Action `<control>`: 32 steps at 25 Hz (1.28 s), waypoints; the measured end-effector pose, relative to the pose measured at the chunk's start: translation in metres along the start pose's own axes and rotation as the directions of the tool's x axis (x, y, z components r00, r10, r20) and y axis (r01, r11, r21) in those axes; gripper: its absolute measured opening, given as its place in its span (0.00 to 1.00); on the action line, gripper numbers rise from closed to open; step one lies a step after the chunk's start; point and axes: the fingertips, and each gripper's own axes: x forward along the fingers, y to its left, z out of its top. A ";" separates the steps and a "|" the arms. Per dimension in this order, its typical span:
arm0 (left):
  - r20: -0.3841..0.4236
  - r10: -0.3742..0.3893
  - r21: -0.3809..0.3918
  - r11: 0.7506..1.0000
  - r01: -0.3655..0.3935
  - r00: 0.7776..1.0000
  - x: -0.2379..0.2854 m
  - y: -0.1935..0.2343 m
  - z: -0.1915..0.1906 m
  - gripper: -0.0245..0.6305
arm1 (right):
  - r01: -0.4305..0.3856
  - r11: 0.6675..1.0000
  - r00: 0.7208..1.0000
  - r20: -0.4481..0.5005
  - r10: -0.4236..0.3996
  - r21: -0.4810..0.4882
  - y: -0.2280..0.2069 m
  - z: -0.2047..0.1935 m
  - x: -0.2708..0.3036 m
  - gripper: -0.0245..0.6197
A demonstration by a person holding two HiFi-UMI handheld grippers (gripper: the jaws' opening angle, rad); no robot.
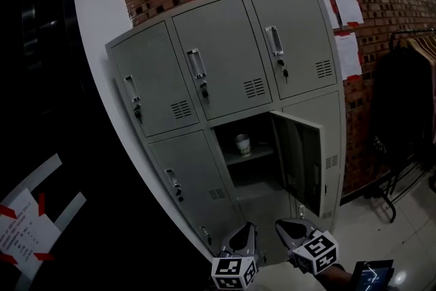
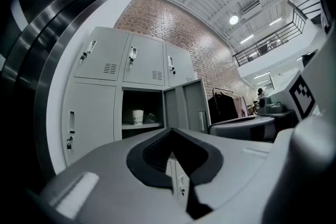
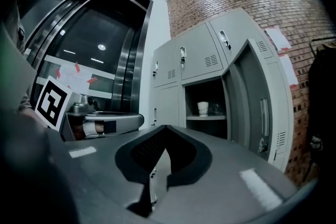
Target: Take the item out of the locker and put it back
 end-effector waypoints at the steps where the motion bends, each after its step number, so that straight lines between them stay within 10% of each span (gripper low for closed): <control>1: 0.003 0.008 0.001 1.000 -0.009 1.000 0.010 0.002 0.000 0.04 | -0.008 1.000 1.000 0.001 0.008 -0.001 -0.009 0.000 0.006 0.04; 15: -0.027 0.074 -0.004 0.997 -0.074 0.997 0.100 0.058 -0.024 0.04 | -0.058 0.998 0.998 -0.031 0.059 0.015 -0.076 -0.015 0.091 0.04; 32: -0.004 -0.024 -0.033 0.999 0.024 1.000 0.244 0.180 -0.046 0.04 | 0.071 0.995 0.996 -0.052 -0.075 -0.067 -0.168 -0.015 0.260 0.04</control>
